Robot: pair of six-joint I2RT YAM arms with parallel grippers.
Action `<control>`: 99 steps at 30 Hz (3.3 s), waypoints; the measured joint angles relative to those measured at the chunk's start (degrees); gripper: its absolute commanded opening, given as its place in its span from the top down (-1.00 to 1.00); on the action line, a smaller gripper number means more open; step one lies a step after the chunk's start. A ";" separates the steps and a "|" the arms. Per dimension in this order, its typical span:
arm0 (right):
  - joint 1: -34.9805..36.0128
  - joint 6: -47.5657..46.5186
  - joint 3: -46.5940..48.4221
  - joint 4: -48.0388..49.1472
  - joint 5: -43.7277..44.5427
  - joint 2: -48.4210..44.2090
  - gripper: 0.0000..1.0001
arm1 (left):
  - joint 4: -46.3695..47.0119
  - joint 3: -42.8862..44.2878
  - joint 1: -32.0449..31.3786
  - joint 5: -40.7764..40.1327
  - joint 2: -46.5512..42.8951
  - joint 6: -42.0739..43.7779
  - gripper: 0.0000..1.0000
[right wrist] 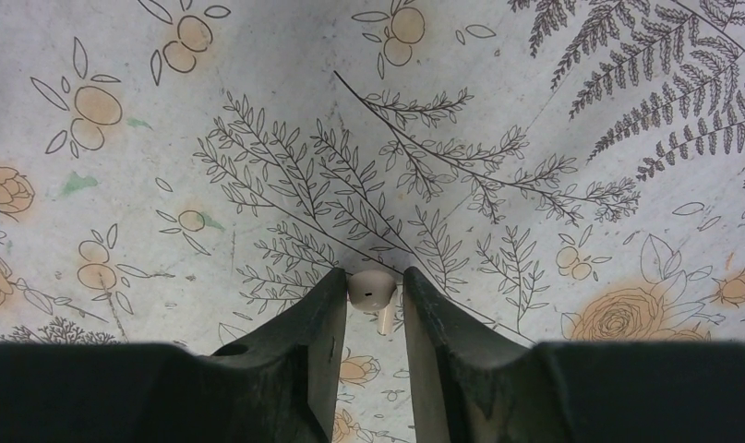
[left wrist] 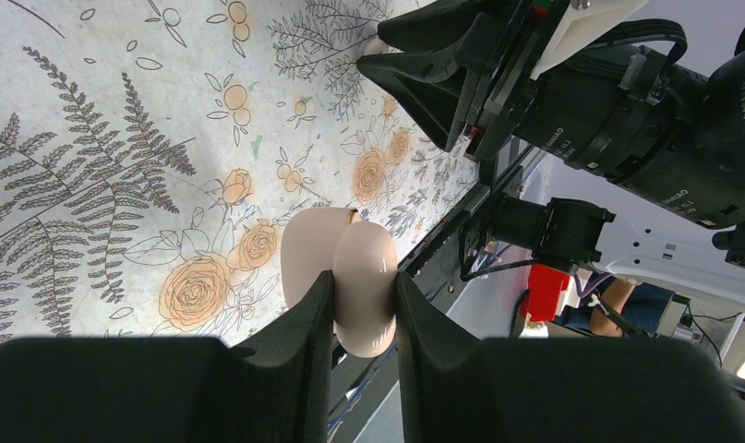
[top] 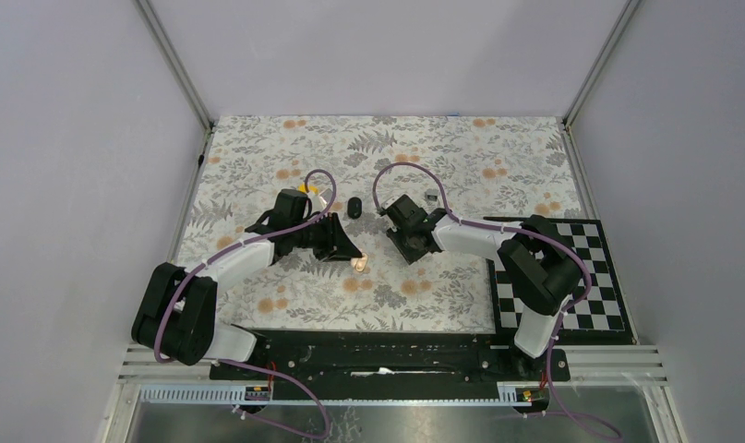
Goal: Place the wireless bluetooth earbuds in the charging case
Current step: Pick up the earbud from the center of the board, then place the earbud in the charging case.
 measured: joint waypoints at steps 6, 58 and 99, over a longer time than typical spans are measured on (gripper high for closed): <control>0.00 0.13 0.00 -0.04 0.24 0.00 0.29 | 0.00 0.00 0.00 0.00 0.00 0.00 1.00; -0.76 16.52 -19.98 41.03 -9.68 -41.64 0.54 | 32.02 5.20 0.00 22.08 5.70 -32.54 1.00; -0.11 18.36 -22.21 49.03 -12.13 -40.52 0.54 | 48.96 2.73 0.00 22.51 5.84 -55.63 1.00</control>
